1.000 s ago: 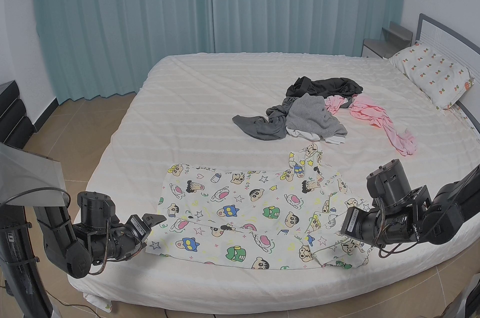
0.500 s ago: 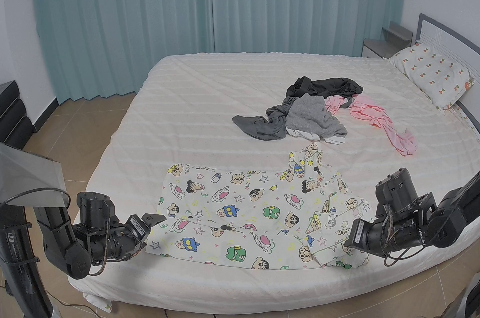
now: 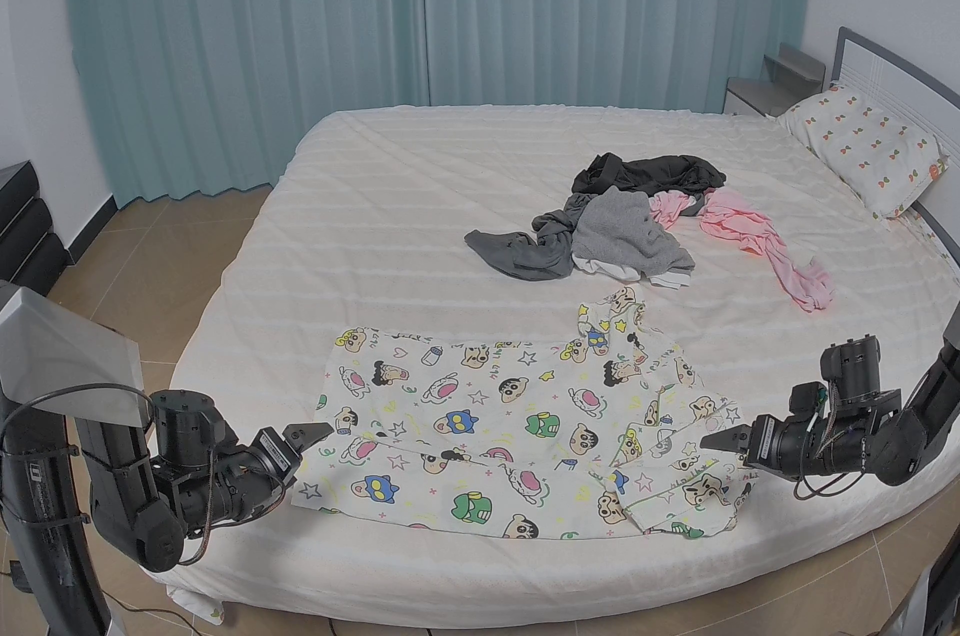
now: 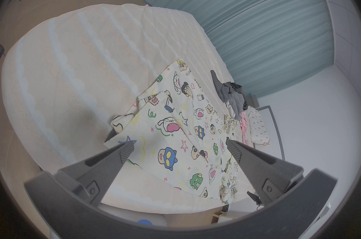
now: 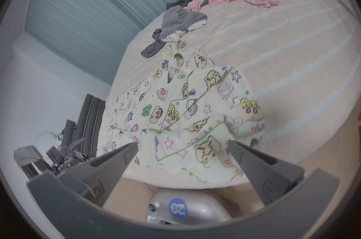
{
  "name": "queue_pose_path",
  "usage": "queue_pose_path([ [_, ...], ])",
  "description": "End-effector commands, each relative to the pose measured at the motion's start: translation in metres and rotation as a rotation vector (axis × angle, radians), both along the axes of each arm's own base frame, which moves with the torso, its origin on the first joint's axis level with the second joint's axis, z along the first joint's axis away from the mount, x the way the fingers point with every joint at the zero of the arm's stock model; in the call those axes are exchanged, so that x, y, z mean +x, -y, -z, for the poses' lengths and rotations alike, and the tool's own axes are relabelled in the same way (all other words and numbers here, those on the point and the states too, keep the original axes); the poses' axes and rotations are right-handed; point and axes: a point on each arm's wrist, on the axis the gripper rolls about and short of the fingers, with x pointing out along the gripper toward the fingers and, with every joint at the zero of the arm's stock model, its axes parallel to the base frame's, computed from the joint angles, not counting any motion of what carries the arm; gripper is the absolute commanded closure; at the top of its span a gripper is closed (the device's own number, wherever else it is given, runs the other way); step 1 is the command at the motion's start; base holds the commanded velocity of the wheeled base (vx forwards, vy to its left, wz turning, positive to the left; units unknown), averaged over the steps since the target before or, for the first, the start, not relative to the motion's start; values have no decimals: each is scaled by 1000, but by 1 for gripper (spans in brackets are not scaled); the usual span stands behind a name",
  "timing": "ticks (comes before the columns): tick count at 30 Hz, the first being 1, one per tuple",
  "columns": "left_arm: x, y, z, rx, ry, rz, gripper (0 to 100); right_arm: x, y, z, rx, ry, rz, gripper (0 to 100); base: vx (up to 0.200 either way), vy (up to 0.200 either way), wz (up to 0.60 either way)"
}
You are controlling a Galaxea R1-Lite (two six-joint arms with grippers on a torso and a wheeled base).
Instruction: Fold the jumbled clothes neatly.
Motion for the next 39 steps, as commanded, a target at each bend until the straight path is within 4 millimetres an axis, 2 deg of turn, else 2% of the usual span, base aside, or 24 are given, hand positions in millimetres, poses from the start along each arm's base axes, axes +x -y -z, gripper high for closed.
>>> queue_pose_path([
  [1,-4,0,10,18,-23,12,0,5,25,53,-48,-58,-37,0,0,0,0],
  [2,-4,0,10,18,-23,12,0,5,25,53,-48,-58,-37,0,0,0,0],
  [3,-5,1,10,17,-22,14,0,11,27,64,-54,-30,-39,0,0,0,0],
  [10,-5,1,10,19,-22,15,0,20,25,78,-52,-16,-48,0,0,0,0],
  [18,-5,1,11,19,-24,16,0,29,20,76,-34,13,-65,0,0,0,0],
  [28,-5,2,11,20,-25,16,0,31,13,75,-27,19,-81,0,0,0,0],
  [29,-5,2,11,20,-25,16,0,31,13,75,-24,18,-76,100,0,0,0],
  [39,-5,2,11,20,-25,16,0,28,13,66,-5,21,-46,100,0,0,0],
])
